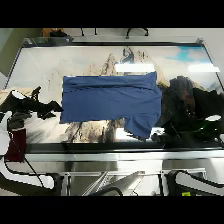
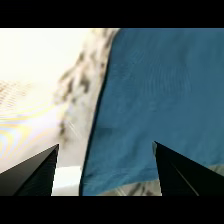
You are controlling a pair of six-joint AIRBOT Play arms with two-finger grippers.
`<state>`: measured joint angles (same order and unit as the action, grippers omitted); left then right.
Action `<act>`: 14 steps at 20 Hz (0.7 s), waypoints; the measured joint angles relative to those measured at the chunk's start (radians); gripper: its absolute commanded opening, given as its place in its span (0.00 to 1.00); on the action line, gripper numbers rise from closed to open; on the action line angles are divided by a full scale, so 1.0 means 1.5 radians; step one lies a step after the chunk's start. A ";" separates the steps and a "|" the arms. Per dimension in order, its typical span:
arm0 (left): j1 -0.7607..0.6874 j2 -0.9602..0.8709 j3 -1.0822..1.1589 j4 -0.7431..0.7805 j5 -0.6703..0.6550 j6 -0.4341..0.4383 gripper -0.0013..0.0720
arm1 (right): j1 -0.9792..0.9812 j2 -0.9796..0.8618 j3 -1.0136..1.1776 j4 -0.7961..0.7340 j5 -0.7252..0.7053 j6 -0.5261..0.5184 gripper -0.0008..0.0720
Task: Fold the shirts.
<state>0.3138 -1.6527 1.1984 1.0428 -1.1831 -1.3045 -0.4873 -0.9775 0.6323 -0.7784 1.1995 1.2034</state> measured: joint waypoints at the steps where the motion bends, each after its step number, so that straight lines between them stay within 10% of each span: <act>1: 0.002 0.000 -0.001 0.000 0.005 0.000 0.90 | 0.017 -0.004 -0.005 0.007 -0.021 0.000 0.51; 14: -0.033 -0.037 0.001 -0.008 0.041 0.003 0.90 | 0.164 -0.088 -0.011 0.132 -0.154 -0.045 0.51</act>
<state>0.2638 -1.7088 1.1995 1.0306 -1.1217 -1.3006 -0.2409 -1.1099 0.6163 -0.5804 0.9691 1.1355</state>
